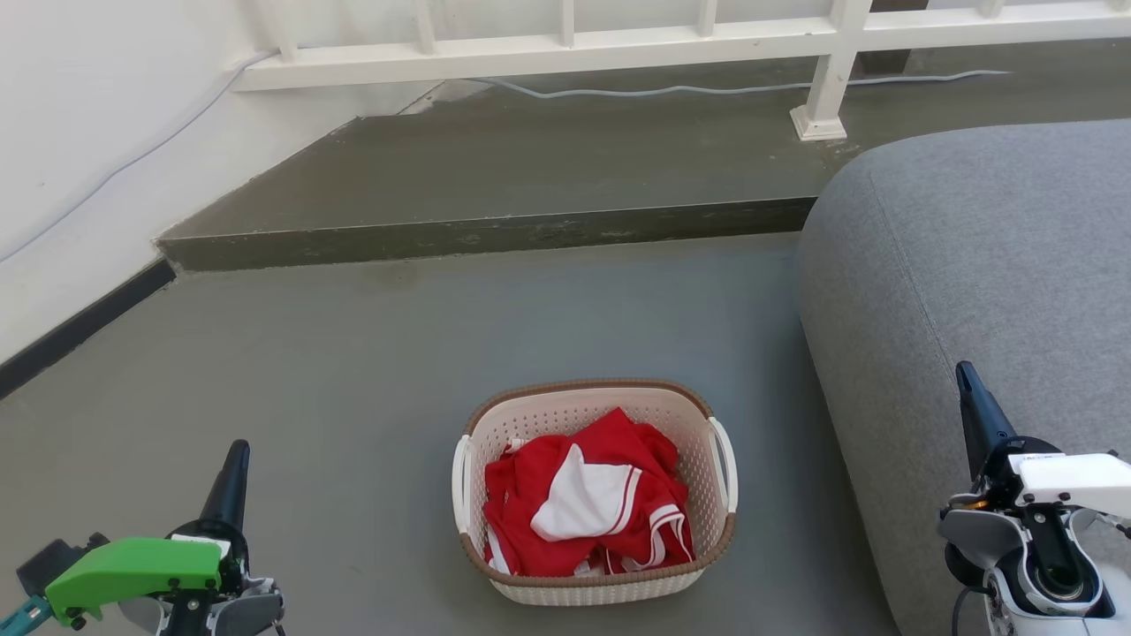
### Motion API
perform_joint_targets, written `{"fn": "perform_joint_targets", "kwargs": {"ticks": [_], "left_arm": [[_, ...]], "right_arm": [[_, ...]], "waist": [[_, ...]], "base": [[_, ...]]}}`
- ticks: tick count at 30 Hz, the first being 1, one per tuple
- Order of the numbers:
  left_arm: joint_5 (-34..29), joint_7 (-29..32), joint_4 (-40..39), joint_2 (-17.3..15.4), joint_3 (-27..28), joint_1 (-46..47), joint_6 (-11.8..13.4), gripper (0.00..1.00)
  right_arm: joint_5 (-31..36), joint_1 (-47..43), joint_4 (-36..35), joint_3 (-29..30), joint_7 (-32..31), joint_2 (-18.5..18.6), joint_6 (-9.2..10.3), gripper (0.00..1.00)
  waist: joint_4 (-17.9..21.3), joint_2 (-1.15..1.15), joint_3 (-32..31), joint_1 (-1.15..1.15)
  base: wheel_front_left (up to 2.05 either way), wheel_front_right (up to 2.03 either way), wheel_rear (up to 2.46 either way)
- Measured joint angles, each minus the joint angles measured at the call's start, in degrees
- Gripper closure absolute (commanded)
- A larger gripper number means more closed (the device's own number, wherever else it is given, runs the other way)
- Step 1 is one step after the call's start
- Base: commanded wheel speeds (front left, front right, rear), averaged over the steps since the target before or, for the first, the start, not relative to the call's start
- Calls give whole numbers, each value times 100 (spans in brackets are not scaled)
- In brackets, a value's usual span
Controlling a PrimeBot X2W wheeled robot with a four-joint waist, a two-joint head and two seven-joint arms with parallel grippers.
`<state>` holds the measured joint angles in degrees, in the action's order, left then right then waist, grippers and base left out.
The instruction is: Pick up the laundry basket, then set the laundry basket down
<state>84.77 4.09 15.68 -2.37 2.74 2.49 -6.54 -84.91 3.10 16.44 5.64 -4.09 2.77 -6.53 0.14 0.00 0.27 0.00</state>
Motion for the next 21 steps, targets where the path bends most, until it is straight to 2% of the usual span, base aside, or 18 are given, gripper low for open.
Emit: {"fn": "perform_joint_targets", "kwargs": {"ticks": [11,21], "left_arm": [[676,201,16,2,148,26,-51,100],[710,210,19,4,161,113,-51,100]], "right_arm": [[-671,5,-5,175,-183,-53,-2,100],[-687,7,-11,185,-202,-54,-2,100]], "waist": [[-14,0,-12,0],[-15,0,-11,0]], "base": [[0,0,0],[0,0,0]]}}
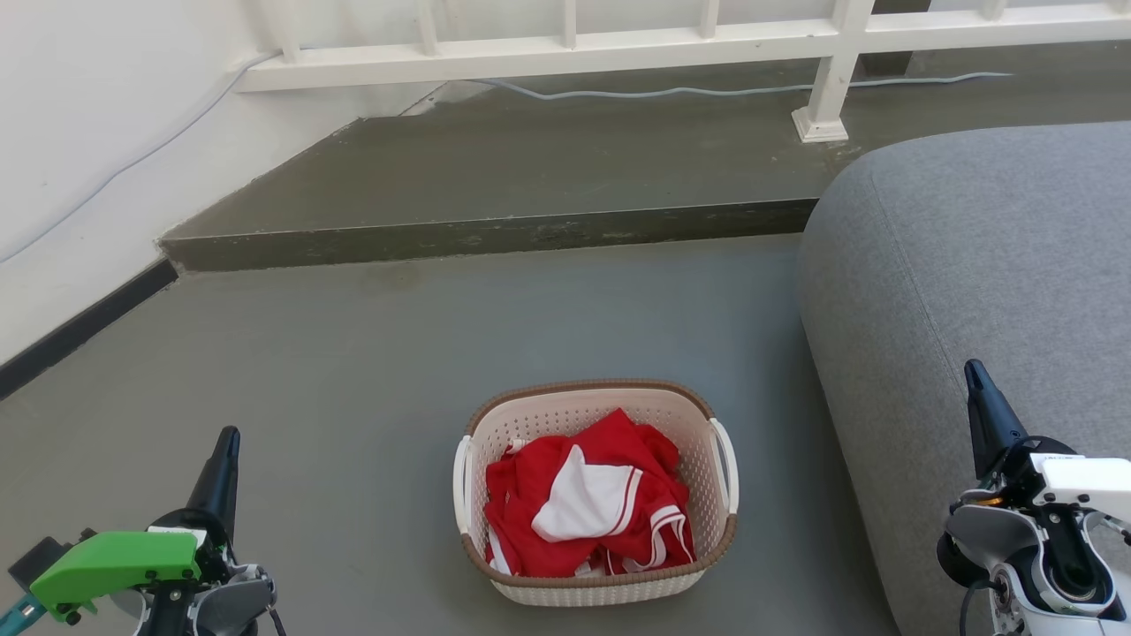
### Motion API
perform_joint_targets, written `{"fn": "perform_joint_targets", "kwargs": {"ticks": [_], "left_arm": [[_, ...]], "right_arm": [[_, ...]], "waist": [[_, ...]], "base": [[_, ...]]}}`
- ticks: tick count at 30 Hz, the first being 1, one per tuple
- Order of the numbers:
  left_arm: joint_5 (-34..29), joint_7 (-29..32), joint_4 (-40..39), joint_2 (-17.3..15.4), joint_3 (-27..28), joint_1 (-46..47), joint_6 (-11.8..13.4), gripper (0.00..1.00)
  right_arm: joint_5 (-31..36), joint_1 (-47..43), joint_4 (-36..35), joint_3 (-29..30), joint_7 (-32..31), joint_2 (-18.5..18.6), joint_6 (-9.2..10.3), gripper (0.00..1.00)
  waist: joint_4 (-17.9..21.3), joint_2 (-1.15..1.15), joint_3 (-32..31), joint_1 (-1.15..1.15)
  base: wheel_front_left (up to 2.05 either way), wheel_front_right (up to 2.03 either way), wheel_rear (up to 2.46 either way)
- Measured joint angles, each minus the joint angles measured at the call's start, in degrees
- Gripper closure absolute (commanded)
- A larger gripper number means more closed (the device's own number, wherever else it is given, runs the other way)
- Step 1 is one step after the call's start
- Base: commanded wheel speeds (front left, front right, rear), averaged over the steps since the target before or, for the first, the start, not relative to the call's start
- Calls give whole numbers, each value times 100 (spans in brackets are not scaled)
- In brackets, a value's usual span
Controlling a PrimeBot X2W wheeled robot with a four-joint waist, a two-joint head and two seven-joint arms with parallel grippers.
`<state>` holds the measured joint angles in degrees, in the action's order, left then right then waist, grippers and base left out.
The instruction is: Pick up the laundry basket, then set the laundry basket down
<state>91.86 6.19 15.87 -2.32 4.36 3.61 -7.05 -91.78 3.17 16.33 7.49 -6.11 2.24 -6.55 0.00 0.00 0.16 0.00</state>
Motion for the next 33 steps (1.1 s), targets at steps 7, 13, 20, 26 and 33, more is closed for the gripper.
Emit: {"fn": "perform_joint_targets", "kwargs": {"ticks": [7,13,20,26,33], "left_arm": [[0,7,0,2,4,0,0,100],[0,7,0,3,10,0,0,100],[0,7,0,3,12,0,0,100],[0,7,0,4,14,0,0,100],[0,7,-1,4,16,0,0,100]], "right_arm": [[0,1,-5,1,0,0,0,100],[0,2,-9,1,-1,0,0,100],[0,2,-12,3,-1,0,0,100],[0,3,-13,3,-1,0,0,100],[0,4,-15,4,-1,0,0,100]], "waist": [[0,0,0,0],[0,0,0,0],[0,0,1,0],[0,0,1,0],[0,0,1,0]], "base": [[0,0,0],[0,0,0],[0,0,0],[0,0,0],[0,0,0]]}}
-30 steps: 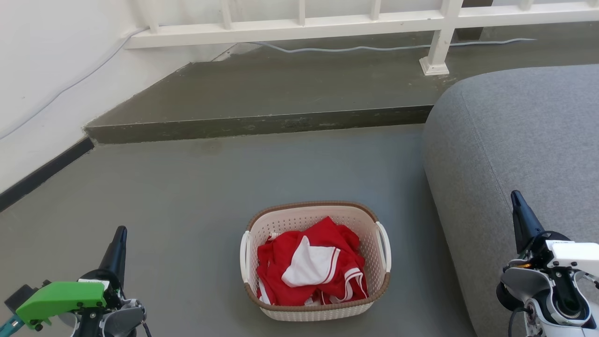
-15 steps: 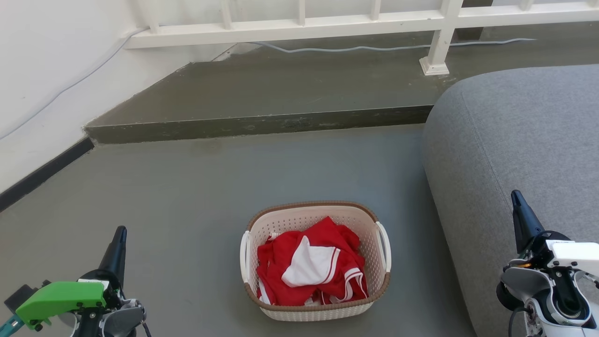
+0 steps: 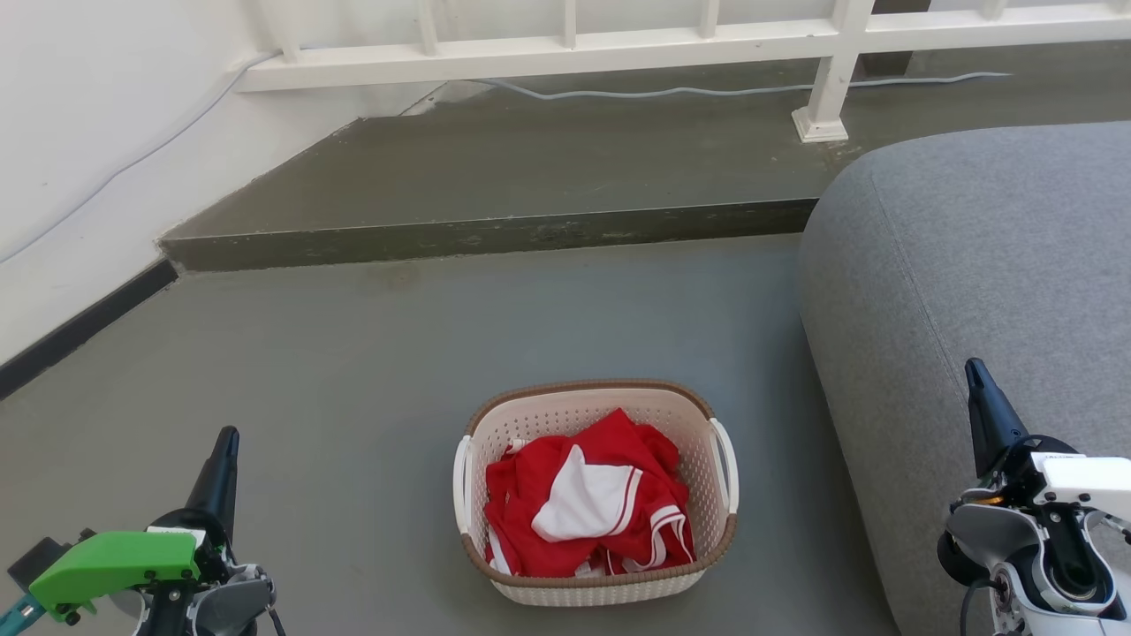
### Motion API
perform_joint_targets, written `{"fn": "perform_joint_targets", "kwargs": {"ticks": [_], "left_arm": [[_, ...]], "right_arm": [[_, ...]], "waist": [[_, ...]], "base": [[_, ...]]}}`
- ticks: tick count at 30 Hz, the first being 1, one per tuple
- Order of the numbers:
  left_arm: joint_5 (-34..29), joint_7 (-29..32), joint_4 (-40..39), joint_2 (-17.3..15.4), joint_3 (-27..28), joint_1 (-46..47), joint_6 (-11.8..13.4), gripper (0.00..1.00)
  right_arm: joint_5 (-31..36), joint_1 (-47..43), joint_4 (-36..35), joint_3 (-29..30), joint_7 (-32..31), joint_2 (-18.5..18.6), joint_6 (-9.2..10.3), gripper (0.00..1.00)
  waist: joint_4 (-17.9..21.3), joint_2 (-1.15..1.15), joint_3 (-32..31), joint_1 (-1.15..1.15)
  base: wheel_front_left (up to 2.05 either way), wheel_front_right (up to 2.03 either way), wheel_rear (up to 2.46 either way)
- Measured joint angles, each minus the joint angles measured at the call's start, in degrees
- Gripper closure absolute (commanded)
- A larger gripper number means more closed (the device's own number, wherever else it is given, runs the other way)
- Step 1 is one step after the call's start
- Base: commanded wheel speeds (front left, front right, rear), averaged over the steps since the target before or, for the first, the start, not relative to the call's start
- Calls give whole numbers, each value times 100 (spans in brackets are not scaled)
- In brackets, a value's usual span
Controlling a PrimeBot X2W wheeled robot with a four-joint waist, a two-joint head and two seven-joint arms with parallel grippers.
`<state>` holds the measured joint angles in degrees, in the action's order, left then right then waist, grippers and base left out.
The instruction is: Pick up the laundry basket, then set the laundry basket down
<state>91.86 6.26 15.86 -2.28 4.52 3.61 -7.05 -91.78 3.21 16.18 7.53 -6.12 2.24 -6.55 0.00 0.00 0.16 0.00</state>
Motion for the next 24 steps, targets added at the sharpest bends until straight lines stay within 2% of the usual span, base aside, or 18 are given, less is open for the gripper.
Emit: {"fn": "perform_joint_targets", "kwargs": {"ticks": [24], "left_arm": [[0,0,0,1,1,0,0,100]], "right_arm": [[0,4,-3,1,0,-1,0,100]], "waist": [[0,0,0,0]], "base": [[0,0,0]]}}
